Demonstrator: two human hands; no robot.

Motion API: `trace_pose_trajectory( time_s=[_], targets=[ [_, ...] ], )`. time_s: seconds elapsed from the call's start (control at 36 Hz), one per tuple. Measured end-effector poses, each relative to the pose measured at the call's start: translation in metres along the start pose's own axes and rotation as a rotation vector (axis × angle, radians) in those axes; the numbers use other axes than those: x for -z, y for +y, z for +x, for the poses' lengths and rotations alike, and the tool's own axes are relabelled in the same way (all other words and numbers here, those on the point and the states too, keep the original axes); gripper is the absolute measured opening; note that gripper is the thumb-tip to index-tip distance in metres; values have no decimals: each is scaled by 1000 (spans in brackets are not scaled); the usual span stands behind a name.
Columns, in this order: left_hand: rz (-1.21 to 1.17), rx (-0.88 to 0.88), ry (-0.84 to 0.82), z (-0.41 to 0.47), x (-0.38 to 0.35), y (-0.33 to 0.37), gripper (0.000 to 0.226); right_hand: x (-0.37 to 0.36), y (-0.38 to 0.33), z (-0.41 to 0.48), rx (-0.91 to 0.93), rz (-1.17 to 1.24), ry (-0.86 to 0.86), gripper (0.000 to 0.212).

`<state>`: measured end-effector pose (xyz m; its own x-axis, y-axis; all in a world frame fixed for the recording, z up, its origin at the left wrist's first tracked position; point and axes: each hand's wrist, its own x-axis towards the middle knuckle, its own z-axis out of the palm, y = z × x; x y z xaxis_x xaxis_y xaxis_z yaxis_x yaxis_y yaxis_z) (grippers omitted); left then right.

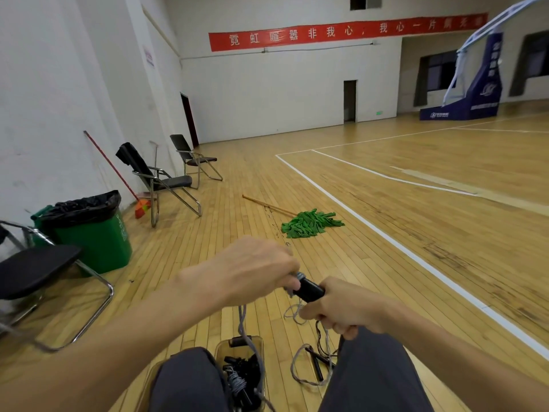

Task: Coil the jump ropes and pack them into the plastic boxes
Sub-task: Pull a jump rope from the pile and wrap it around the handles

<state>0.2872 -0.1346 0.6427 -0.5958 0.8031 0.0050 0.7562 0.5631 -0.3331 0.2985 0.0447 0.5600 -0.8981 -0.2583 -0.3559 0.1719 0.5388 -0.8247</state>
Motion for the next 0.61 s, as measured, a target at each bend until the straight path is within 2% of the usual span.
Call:
trace_pose_trajectory(
  time_s=[0.14, 0.28, 0.56, 0.61],
  targets=[
    [-78, -39, 55, 3, 6, -16, 37, -5, -13, -9, -2, -120, -72, 21],
    [-265, -14, 18, 2, 7, -25, 37, -8, -23, -18, 3, -220, -121, 19],
    [-635, -8, -44, 4, 5, -28, 11, -11, -32, -31, 40, -390, -129, 26],
    [-642, -15, -59, 8, 5, -27, 15, -13, -34, -32, 45, -418, -135, 28]
  ],
)
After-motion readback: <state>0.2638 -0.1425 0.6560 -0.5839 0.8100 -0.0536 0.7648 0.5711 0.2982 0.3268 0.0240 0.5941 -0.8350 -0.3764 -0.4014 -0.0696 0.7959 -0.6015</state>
